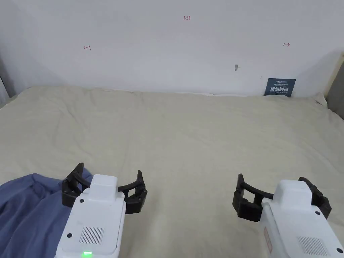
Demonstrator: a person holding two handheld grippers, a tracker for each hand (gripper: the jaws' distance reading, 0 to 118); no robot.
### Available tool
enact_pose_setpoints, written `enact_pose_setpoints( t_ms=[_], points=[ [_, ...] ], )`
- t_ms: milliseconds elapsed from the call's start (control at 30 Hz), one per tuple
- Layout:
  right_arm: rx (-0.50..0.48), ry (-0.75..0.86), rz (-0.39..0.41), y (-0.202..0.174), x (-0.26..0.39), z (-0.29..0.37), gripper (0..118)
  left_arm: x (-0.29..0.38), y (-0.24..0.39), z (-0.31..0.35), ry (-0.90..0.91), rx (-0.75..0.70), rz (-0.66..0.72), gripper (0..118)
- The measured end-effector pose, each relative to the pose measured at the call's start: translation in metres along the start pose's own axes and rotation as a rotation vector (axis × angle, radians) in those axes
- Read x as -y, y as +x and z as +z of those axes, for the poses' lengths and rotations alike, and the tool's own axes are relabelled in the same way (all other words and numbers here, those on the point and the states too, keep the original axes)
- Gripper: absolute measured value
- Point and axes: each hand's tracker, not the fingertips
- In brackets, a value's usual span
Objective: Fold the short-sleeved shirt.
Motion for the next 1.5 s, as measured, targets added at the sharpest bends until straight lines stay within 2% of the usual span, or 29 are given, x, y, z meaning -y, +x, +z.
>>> enact_pose_setpoints(
  t_ms=[1433, 1467, 1500],
  points=[
    [-0.013, 0.004, 0.016, -0.0013, -0.0070, 0.0055, 118, -0.0041, -0.0085, 0.0022, -0.003, -0.012, 0.060, 116],
    [-0.014, 0.002, 0.017, -0.0013, -0.0070, 0.0056, 113, -0.0040, -0.0086, 0.0023, -0.004, -0.010, 0.065, 111],
    [-0.015, -0.001, 0.019, -0.0015, -0.0072, 0.0057, 102, -0.0040, -0.0088, 0.0025, -0.006, -0.007, 0.072, 105]
  ],
)
